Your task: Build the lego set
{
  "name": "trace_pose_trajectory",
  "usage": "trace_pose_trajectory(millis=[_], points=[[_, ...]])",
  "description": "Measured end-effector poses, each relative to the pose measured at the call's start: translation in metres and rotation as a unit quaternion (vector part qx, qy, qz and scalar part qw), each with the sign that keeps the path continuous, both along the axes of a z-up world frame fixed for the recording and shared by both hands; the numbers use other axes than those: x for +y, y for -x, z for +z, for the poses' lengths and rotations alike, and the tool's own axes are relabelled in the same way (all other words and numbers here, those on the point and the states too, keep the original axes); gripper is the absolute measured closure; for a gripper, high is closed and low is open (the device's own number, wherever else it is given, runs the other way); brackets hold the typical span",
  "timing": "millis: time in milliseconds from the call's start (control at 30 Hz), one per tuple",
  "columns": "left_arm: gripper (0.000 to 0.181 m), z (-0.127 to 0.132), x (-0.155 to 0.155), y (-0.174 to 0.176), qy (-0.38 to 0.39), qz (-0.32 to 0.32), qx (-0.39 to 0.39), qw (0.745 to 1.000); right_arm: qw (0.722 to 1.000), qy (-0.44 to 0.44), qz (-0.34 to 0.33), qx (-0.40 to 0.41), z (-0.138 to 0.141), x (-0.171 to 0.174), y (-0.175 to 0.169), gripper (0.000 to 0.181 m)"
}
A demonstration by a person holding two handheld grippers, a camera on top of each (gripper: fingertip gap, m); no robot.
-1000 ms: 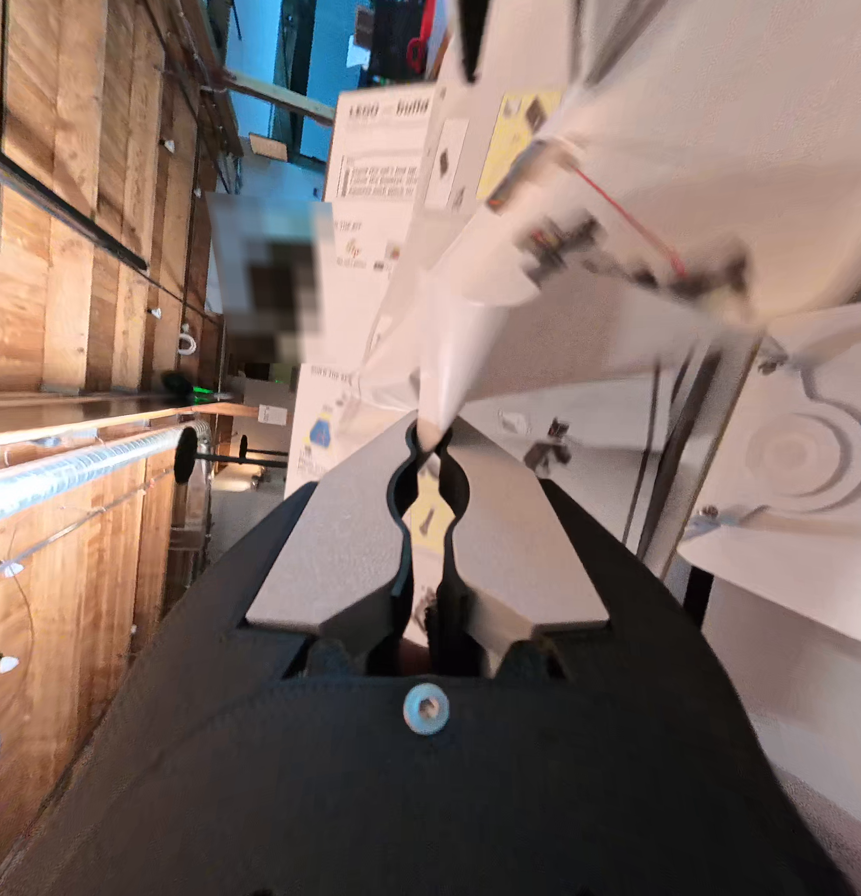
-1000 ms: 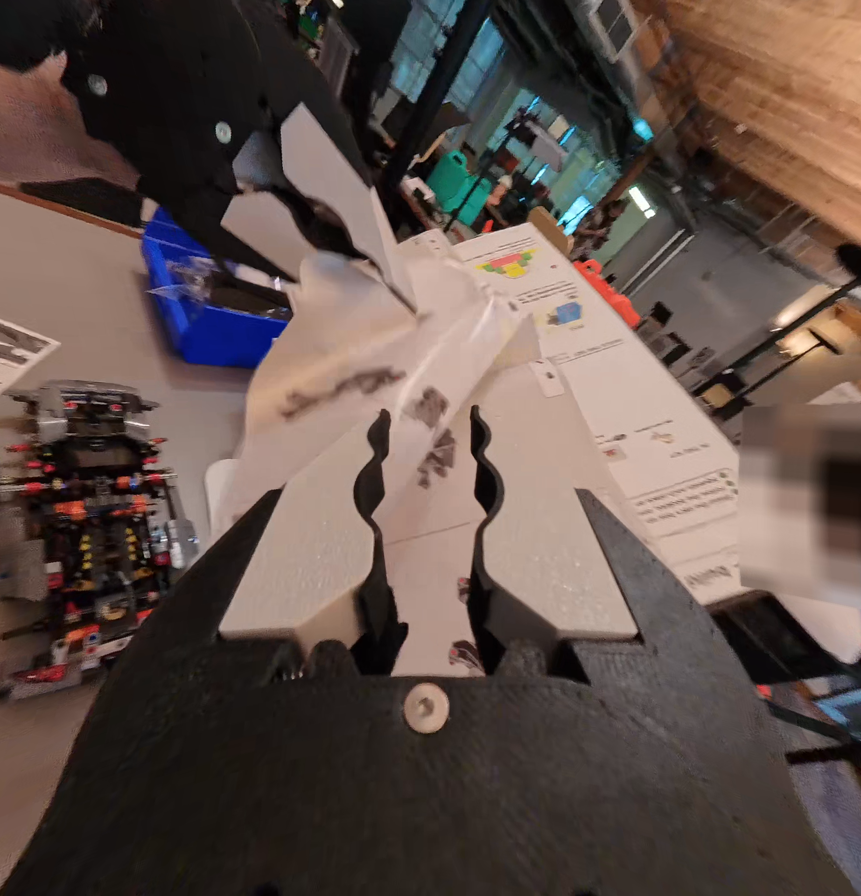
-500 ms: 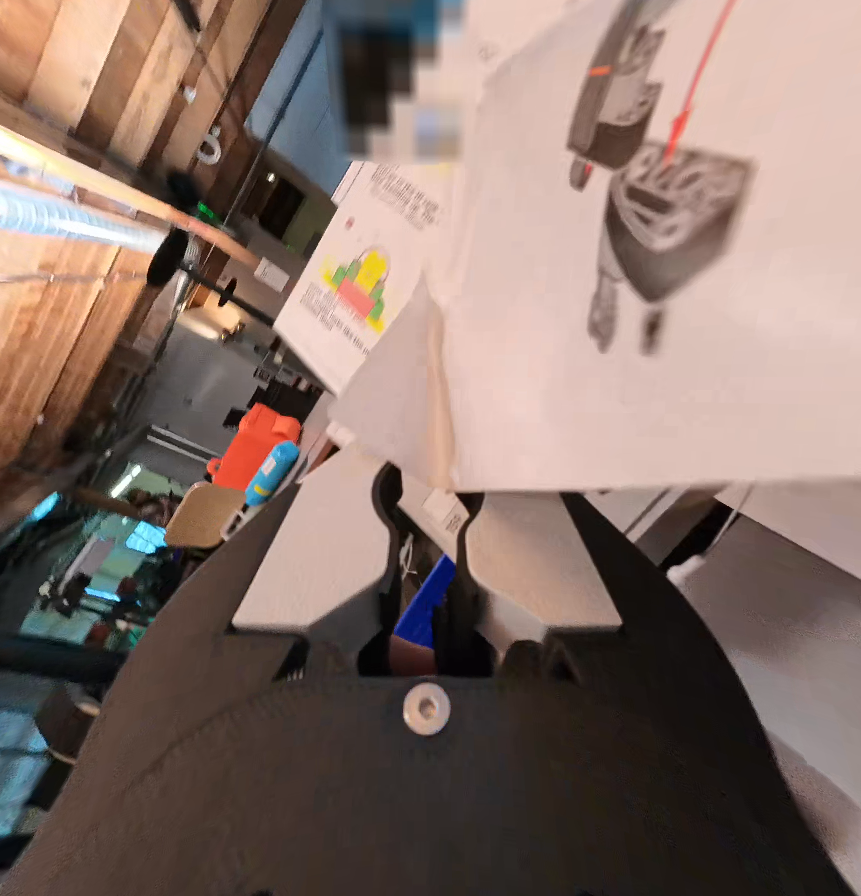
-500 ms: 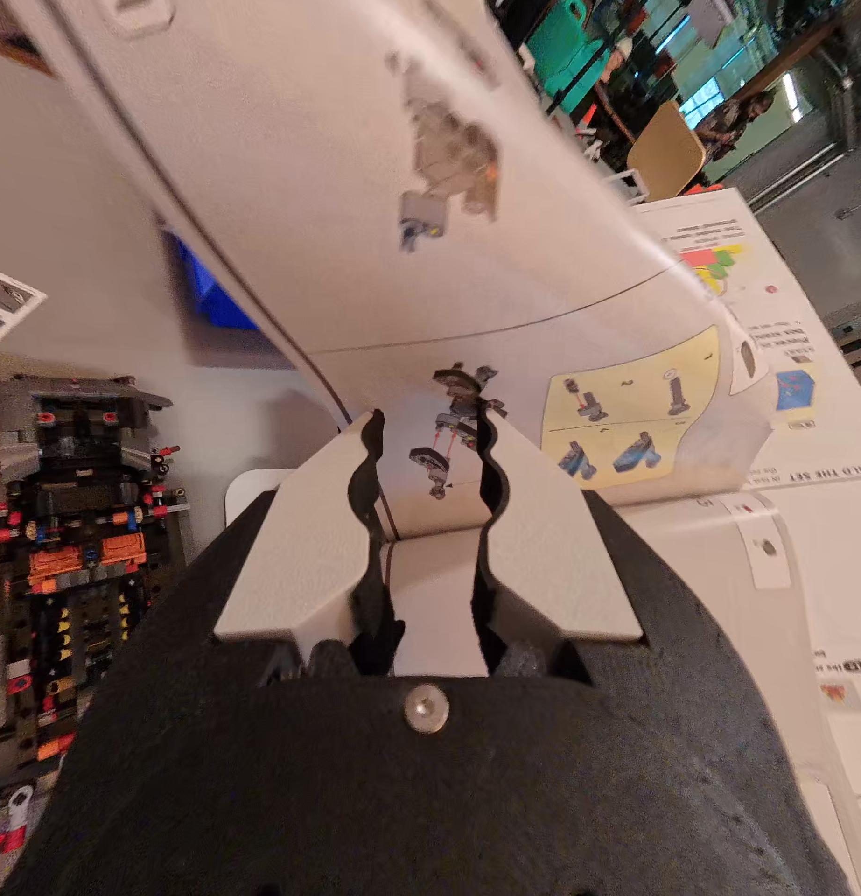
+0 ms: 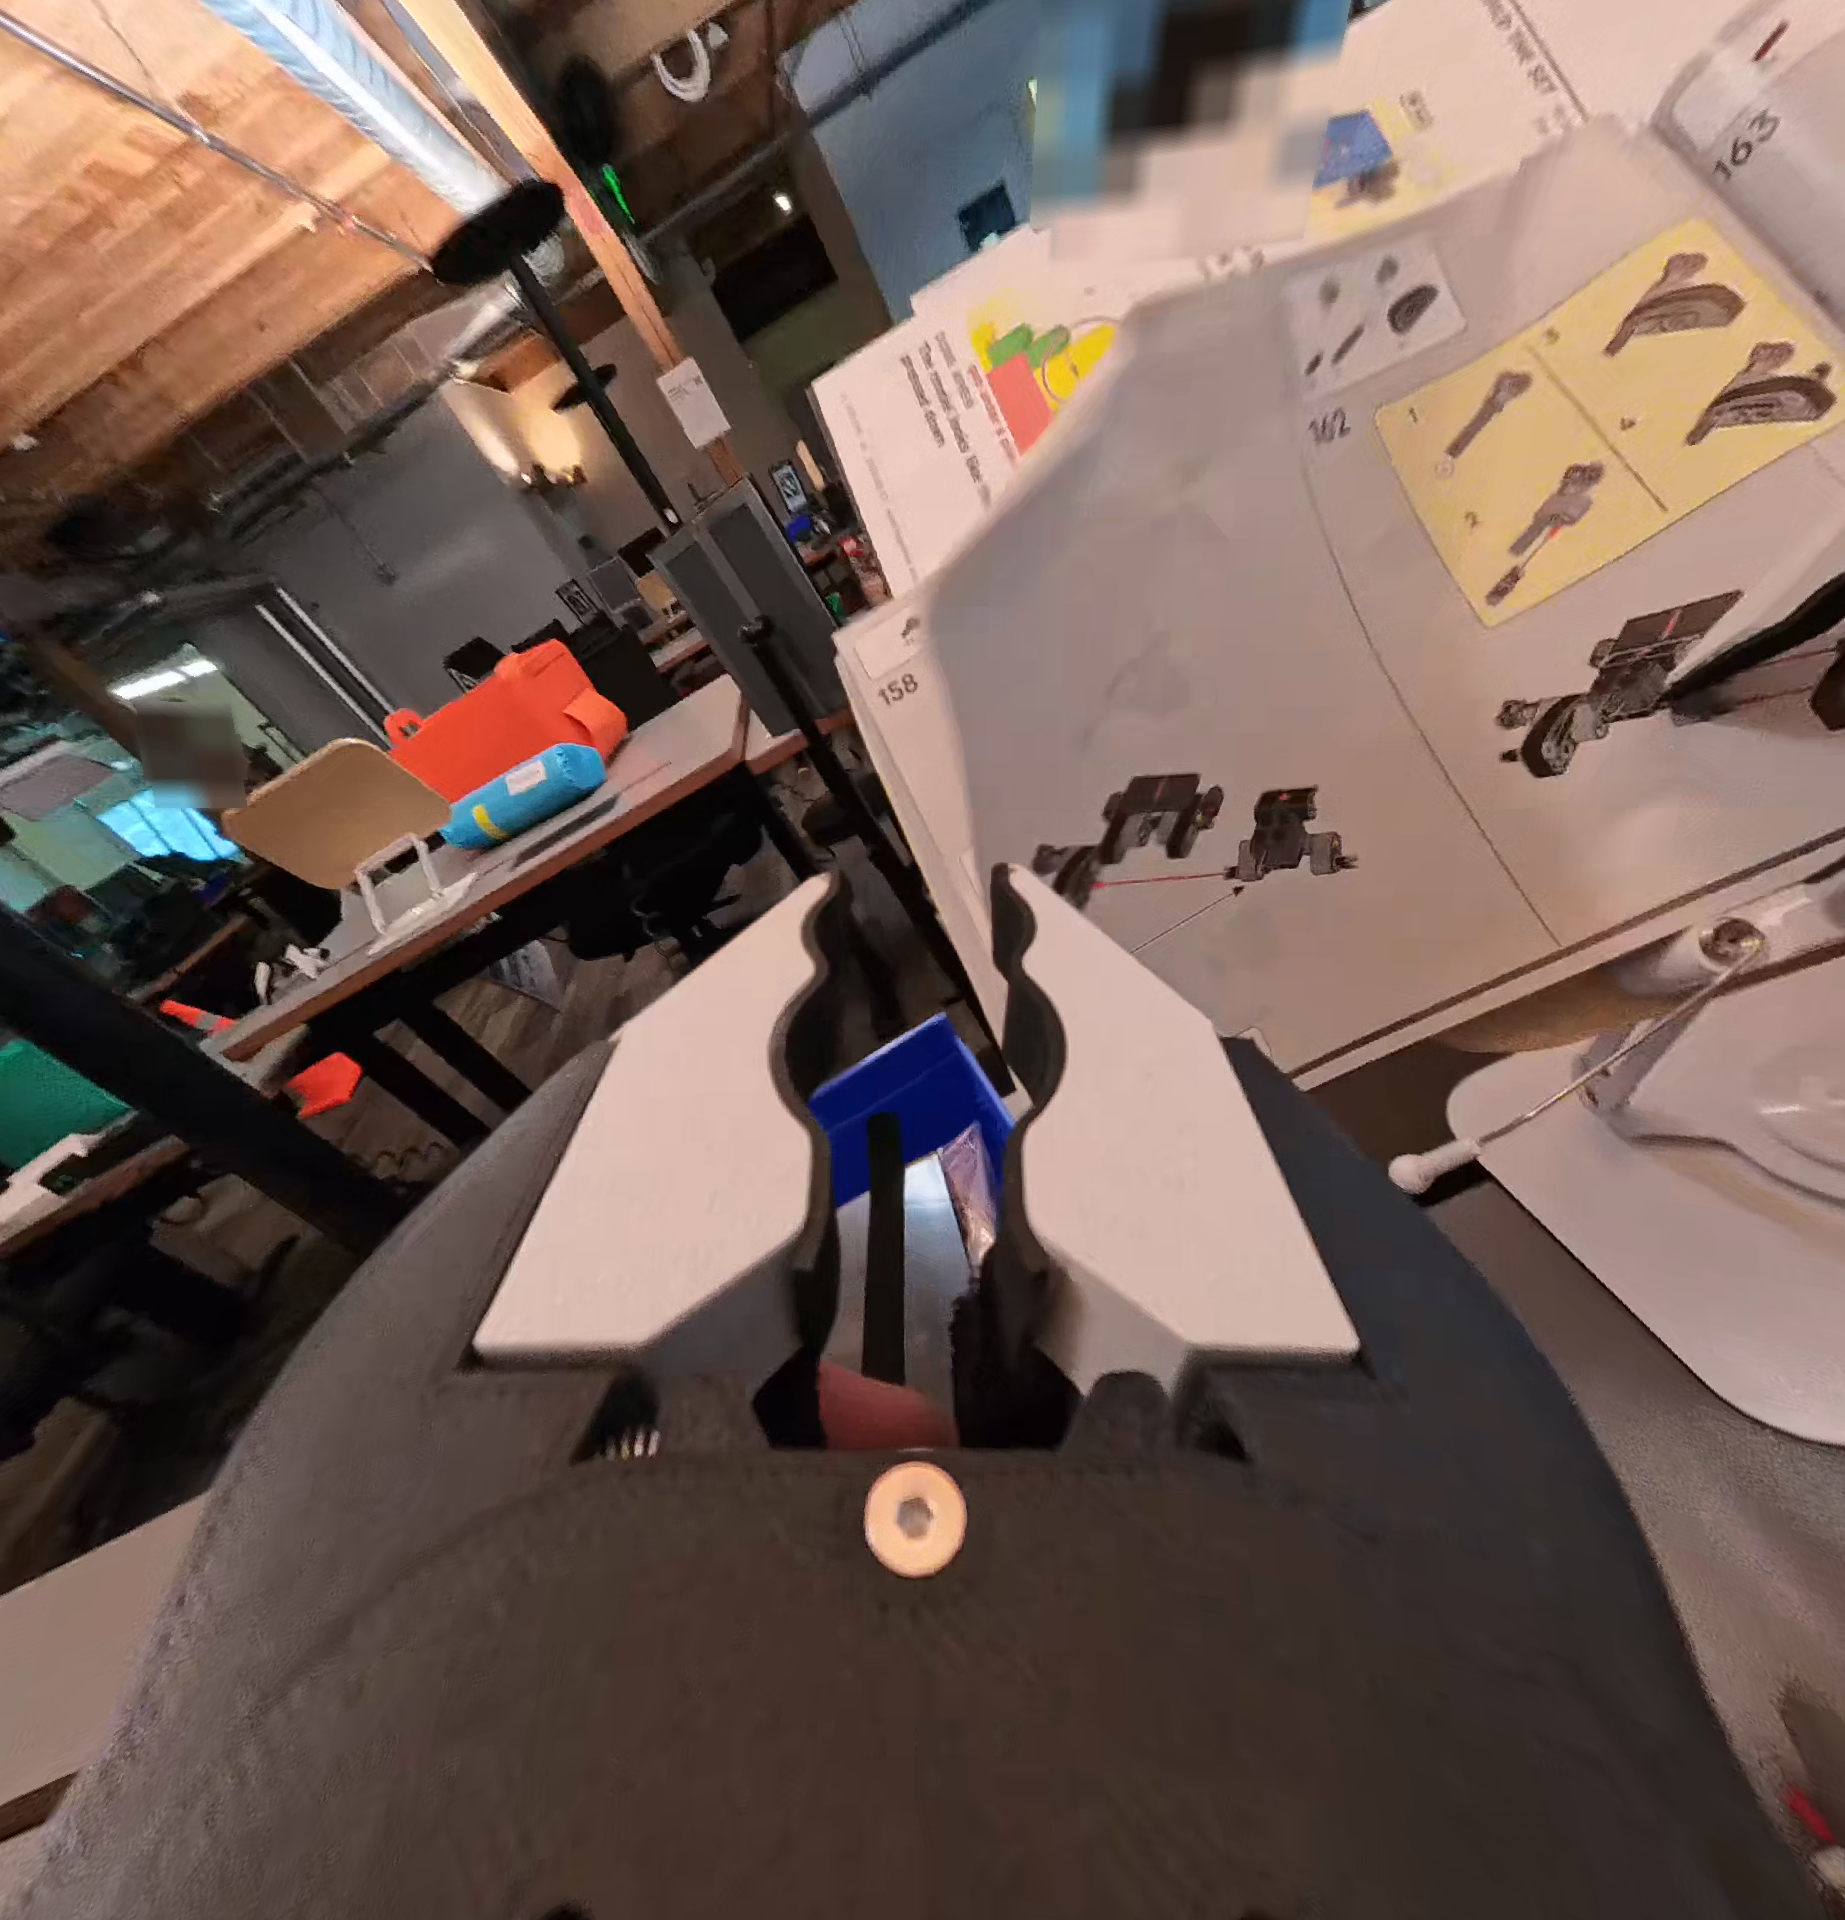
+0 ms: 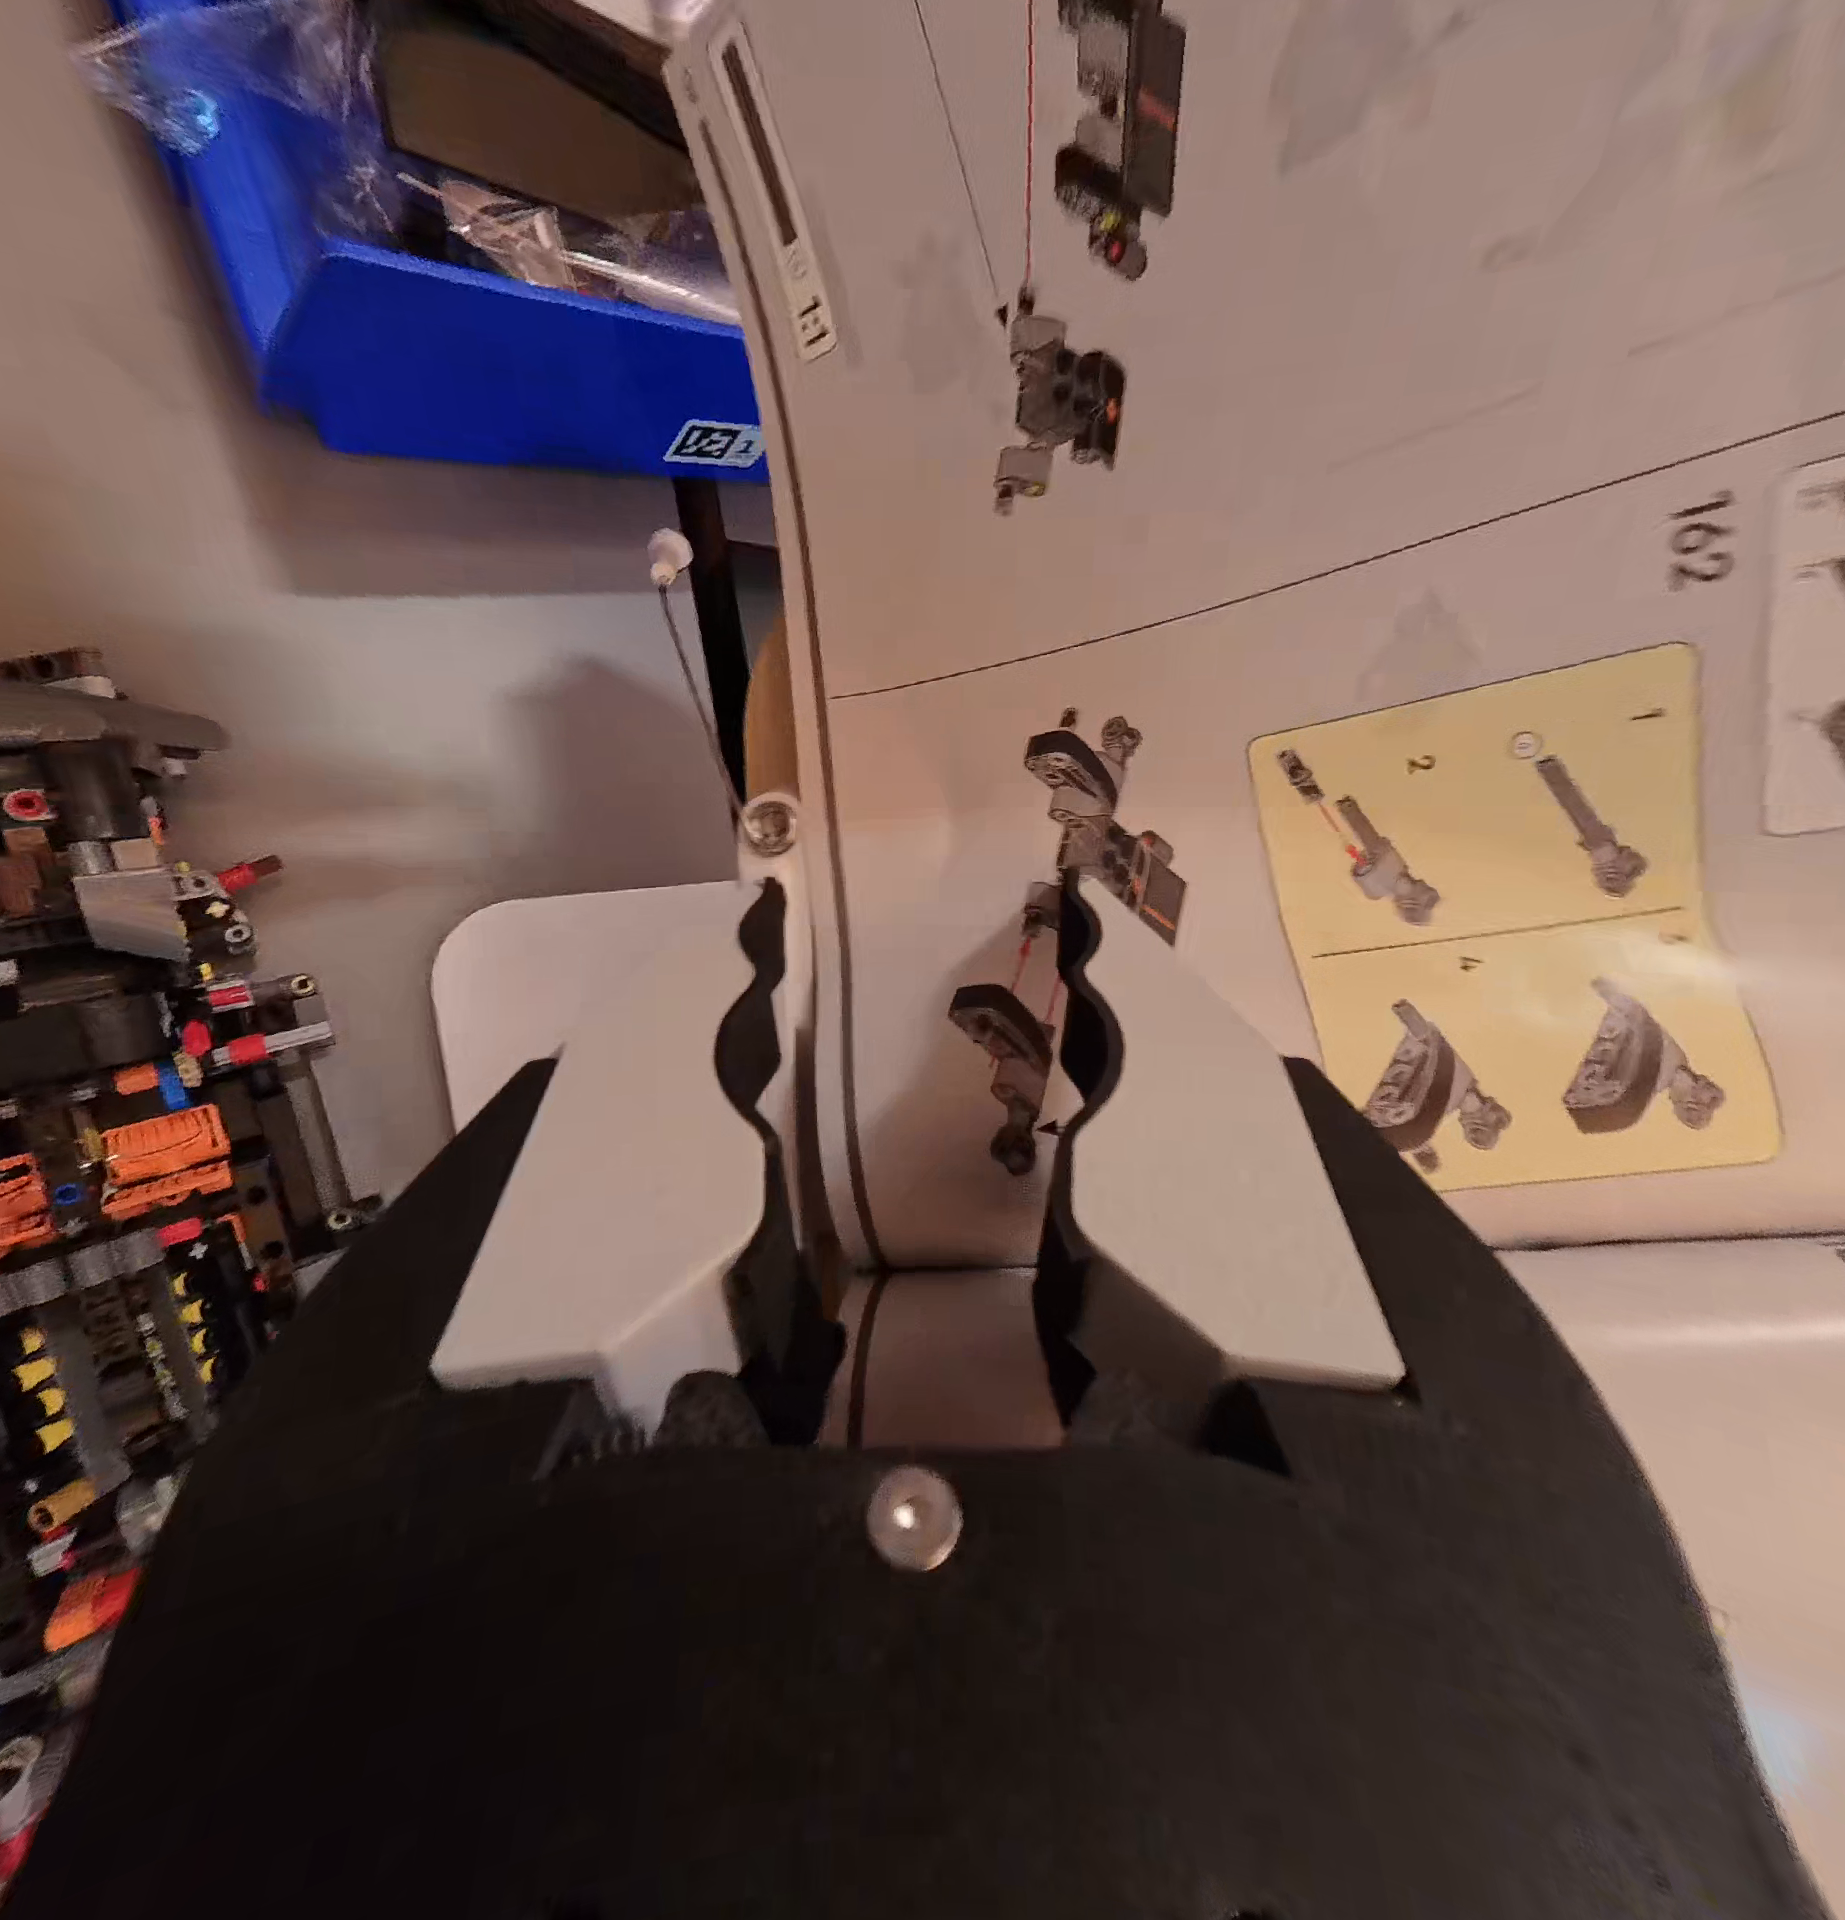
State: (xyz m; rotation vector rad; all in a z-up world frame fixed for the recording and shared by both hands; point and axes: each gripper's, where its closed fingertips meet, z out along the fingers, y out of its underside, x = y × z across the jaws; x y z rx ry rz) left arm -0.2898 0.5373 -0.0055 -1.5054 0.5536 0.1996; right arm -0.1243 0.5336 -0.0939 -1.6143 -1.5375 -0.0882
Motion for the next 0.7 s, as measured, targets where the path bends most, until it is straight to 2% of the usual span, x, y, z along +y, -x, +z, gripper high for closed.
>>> trace_pose_trajectory(millis=[33,100,233,300,400,533,700], points=[[0.156,0.002,-0.004,-0.004,-0.011,-0.008,0.001,1.000,1.000,0.002,0.001,0.003,0.000,0.000,0.000,0.132],[0.157,-0.003,-0.009,-0.023,-0.011,-0.047,0.016,0.999,1.000,0.017,0.004,0.012,-0.001,0.000,0.001,0.133],[0.159,-0.040,0.010,-0.038,0.058,-0.045,0.082,0.994,1.000,0.012,-0.001,0.013,0.006,-0.002,-0.002,0.131],[0.159,-0.055,0.019,-0.037,0.089,-0.040,0.079,0.992,1.000,0.011,0.003,0.017,0.009,-0.006,-0.003,0.130],[0.159,-0.056,0.012,-0.035,0.091,-0.048,0.056,0.993,0.999,0.011,0.011,0.035,0.017,-0.017,-0.006,0.131],[0.157,-0.058,-0.023,-0.045,0.102,-0.077,0.048,0.991,0.999,0.000,0.021,0.046,0.029,-0.037,-0.017,0.133],[0.155,-0.086,-0.098,-0.076,0.133,-0.142,0.055,0.979,0.998,-0.018,0.038,0.056,0.041,-0.086,-0.037,0.135]])
